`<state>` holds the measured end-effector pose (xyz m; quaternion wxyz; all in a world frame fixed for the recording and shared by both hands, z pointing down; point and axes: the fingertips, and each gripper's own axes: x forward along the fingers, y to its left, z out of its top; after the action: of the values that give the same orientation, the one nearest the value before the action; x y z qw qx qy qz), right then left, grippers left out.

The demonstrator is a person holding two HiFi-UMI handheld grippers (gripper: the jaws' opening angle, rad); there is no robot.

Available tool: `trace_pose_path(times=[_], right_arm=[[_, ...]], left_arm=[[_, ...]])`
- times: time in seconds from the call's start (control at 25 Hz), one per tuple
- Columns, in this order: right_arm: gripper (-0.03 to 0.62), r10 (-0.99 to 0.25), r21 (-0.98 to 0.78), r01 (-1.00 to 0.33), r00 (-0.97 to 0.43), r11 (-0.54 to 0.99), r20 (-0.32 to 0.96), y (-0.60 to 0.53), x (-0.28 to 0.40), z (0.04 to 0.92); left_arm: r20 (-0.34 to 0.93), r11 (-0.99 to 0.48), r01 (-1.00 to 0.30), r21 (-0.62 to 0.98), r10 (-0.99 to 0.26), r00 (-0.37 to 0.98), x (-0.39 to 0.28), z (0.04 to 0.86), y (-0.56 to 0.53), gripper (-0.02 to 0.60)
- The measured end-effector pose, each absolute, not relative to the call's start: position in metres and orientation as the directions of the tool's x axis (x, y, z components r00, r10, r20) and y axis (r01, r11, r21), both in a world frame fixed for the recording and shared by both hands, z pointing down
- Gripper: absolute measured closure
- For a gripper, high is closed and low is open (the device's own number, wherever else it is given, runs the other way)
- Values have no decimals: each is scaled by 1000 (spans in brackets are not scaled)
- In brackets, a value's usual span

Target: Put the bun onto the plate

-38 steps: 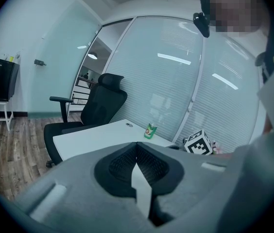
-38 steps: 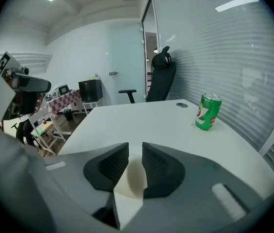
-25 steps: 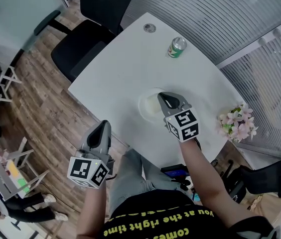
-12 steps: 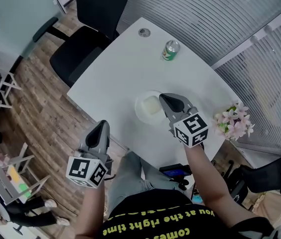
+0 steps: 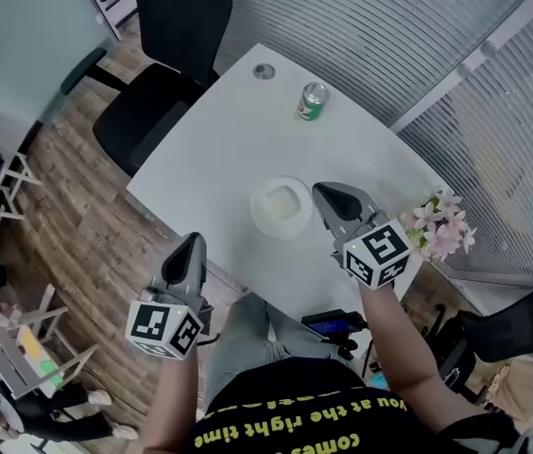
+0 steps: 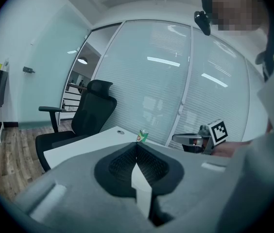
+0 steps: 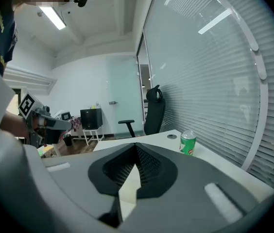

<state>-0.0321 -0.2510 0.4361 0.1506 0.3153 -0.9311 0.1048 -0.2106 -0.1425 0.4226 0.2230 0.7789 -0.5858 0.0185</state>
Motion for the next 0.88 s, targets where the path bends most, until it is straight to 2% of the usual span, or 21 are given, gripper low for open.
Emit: trace_pose_path(times=[0.88], right_arm=[[588, -637, -93, -680, -719, 727, 276, -216, 26, 395]], left_arm=[[250, -263, -913, 312, -904, 346, -184, 405, -133, 580]])
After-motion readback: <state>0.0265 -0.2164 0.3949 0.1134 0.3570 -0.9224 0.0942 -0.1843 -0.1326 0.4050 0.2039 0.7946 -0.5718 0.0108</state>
